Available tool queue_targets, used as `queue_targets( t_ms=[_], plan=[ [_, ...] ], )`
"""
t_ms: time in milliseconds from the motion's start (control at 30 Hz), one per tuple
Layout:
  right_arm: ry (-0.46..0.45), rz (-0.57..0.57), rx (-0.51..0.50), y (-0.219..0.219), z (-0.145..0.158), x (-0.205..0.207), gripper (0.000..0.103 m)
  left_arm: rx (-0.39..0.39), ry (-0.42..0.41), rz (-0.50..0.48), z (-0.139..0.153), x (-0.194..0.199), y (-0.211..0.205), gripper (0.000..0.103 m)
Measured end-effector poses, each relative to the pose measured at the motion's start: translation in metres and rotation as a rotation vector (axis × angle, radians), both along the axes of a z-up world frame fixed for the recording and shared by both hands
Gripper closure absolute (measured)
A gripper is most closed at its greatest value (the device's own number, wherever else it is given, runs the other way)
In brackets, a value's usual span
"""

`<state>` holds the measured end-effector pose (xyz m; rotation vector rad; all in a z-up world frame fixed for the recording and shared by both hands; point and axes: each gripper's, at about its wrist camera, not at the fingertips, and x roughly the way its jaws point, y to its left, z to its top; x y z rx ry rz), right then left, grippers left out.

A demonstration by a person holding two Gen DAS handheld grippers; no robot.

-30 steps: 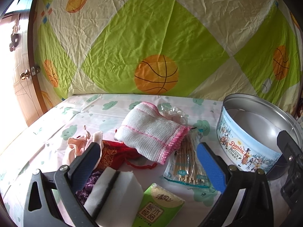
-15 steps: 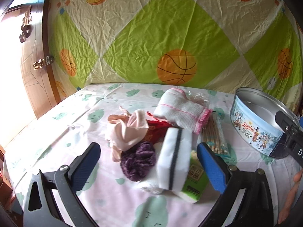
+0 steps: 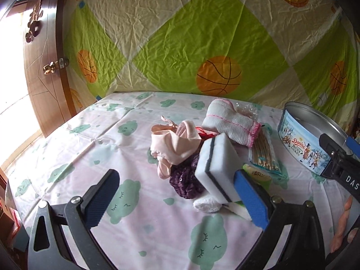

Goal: Organize soft objects
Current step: 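Grasp the white-and-black sponge with the left tool and lift it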

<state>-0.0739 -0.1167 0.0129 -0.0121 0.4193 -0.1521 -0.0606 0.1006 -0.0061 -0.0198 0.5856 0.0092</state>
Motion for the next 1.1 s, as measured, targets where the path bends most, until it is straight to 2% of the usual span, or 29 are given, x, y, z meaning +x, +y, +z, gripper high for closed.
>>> queue_targets(
  t_ms=[133, 233, 400, 500, 1067, 1100],
  plan=[
    [0.001, 0.015, -0.021, 0.005, -0.001, 0.0, 0.001, -0.063, 0.013, -0.084, 0.002, 0.008, -0.013, 0.002],
    [0.001, 0.018, -0.012, 0.004, -0.001, -0.001, 0.001, -0.063, 0.048, -0.109, -0.002, 0.02, -0.024, 0.015],
    [0.006, 0.028, 0.006, 0.005, 0.0, -0.002, 0.001, -0.158, 0.107, -0.126, -0.011, 0.033, -0.025, 0.015],
    [0.006, 0.04, 0.01, 0.006, 0.001, -0.003, 0.001, -0.131, 0.099, -0.119, -0.012, 0.033, -0.03, 0.02],
    [0.021, 0.065, 0.019, 0.009, 0.0, -0.003, 0.001, -0.077, 0.116, -0.081, -0.012, 0.036, -0.035, 0.02],
    [0.021, 0.065, 0.019, 0.009, 0.0, -0.003, 0.001, -0.074, 0.115, -0.081, -0.012, 0.037, -0.035, 0.022]
  ],
)
